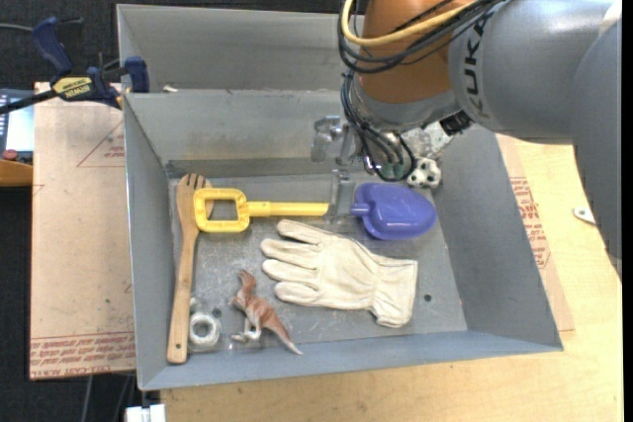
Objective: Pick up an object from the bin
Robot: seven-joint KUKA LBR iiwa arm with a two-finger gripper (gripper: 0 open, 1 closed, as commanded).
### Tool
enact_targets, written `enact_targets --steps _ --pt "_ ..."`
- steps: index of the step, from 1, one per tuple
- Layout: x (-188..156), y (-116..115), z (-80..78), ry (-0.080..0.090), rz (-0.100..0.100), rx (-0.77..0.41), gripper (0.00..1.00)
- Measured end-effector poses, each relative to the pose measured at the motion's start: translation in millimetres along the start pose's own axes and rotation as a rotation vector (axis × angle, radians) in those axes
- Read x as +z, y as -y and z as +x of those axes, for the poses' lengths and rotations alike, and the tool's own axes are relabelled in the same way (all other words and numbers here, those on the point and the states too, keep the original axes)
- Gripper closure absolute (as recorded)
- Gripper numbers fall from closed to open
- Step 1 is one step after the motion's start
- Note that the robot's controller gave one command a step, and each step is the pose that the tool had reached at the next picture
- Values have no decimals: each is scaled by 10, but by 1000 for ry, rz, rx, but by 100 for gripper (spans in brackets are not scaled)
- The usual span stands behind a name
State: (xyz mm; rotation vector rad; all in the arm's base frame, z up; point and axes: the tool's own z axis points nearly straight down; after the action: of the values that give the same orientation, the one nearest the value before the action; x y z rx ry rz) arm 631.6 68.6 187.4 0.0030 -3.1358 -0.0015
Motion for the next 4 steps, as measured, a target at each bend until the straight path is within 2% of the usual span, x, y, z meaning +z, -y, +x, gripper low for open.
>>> enact_targets --steps 1,2,3,4 --pt "-52 5 -16 8 0 2 0" --pt "1195 -592 -210 -6 0 217 0" --pt "418 -821 -141 18 -2 116 0" --pt "880 -724 -256 -4 1 267 0"
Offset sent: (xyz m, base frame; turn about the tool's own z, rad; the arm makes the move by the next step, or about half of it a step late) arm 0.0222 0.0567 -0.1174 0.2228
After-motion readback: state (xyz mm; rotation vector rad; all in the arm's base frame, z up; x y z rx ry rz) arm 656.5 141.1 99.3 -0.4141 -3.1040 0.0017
